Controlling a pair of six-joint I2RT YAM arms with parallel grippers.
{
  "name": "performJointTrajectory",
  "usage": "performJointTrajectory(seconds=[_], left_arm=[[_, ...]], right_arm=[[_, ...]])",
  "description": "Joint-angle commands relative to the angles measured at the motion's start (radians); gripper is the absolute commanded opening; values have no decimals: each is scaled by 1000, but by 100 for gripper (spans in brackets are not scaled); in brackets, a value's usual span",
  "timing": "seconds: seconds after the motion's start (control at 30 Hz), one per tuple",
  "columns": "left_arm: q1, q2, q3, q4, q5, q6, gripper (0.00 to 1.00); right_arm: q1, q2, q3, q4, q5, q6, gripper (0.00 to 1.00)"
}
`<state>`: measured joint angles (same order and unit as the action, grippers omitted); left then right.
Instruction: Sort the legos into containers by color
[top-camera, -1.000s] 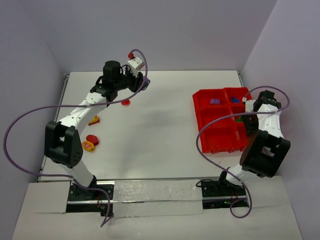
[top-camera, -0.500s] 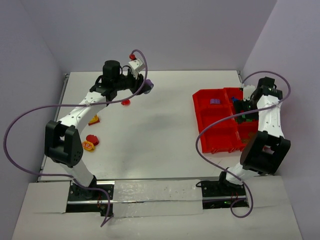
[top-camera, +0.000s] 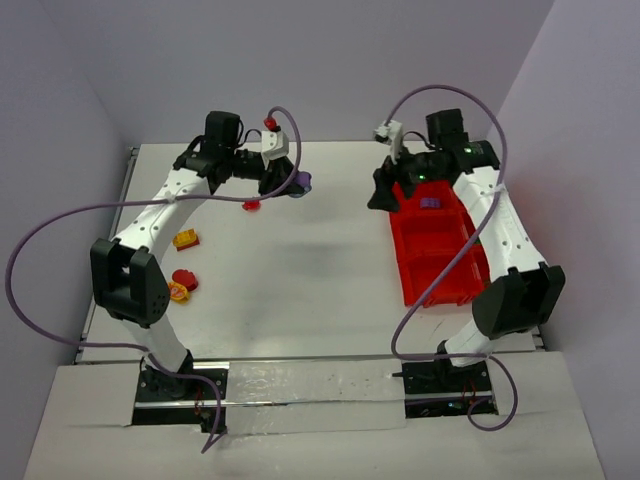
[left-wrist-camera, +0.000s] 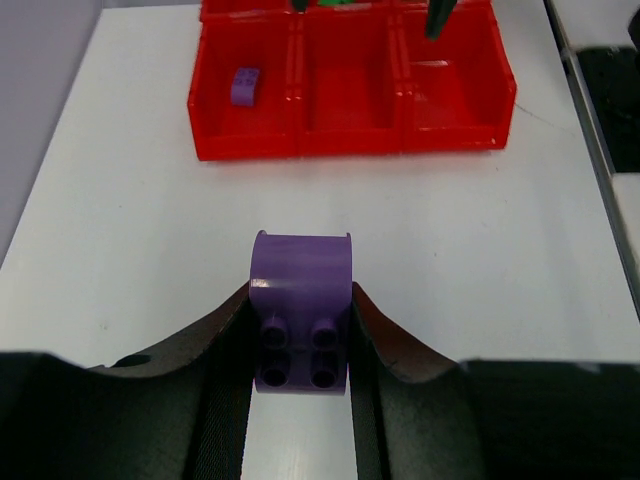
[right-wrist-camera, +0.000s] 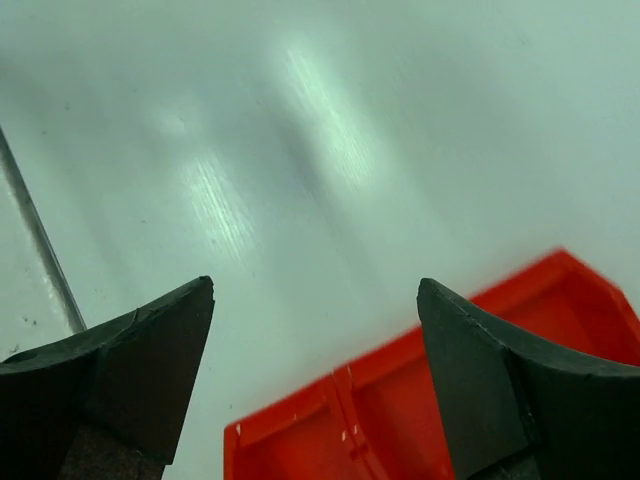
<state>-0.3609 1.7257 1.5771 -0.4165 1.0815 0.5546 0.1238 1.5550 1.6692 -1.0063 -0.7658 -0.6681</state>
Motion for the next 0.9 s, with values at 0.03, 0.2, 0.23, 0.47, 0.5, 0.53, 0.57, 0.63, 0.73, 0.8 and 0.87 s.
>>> performJointTrajectory(seconds=[0.03, 0.2, 0.23, 0.47, 0.5, 0.53, 0.57, 0.63, 0.73, 0.8, 0.87], left_arm=[[-15, 71, 157, -334, 92, 320, 3], [-26, 40, 92, -259, 95, 306, 2], [-26, 43, 95, -267, 98, 311, 2], [-26, 74, 129, -311, 122, 359, 2], [-26, 76, 132, -314, 124, 362, 2], [-26, 78, 133, -316, 127, 365, 2], [-26, 79, 132, -317, 130, 367, 2], [-26, 82, 135, -314, 135, 365, 2], [-26, 85, 136, -311, 138, 364, 2], [-26, 83, 133, -306, 141, 359, 2], [-26, 82, 129, -294, 143, 355, 2]], right_arm=[[131, 77, 95, 109, -77, -51, 86], [220, 155, 168, 174, -118, -10, 80], [227, 159, 171, 189, -121, -4, 79], [300, 198, 212, 270, -149, 19, 68], [302, 198, 214, 271, -152, 10, 68], [305, 195, 207, 278, -154, 2, 68], [308, 193, 201, 284, -160, -13, 67], [311, 189, 190, 286, -174, -40, 67], [312, 192, 185, 282, -179, -60, 66], [315, 199, 193, 268, -182, -76, 65], [316, 204, 197, 257, -182, -83, 65]])
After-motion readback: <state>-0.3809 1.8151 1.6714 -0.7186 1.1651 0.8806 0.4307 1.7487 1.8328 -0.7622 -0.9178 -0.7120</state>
